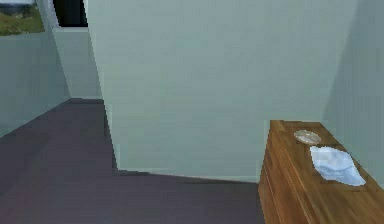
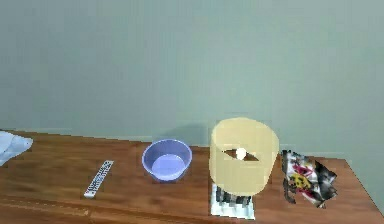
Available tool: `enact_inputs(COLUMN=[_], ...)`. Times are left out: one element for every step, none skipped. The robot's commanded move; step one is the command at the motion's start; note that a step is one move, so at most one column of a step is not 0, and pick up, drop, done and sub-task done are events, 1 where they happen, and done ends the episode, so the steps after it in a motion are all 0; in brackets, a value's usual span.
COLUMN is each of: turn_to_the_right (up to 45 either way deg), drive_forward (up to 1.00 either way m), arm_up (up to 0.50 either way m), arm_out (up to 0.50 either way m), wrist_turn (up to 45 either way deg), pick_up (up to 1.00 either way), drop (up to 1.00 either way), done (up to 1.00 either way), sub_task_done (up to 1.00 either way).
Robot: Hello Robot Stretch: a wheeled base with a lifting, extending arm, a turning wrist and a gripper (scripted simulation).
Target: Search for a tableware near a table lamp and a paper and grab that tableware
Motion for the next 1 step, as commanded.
enact_inputs(turn_to_the_right=[0.0], drive_forward=[0.0], arm_up=[0.36], arm_out=[0.0], wrist_turn=[0.0], pick_up=[0.0], drop=[0.0], done=[0.0], sub_task_done=[0.0])
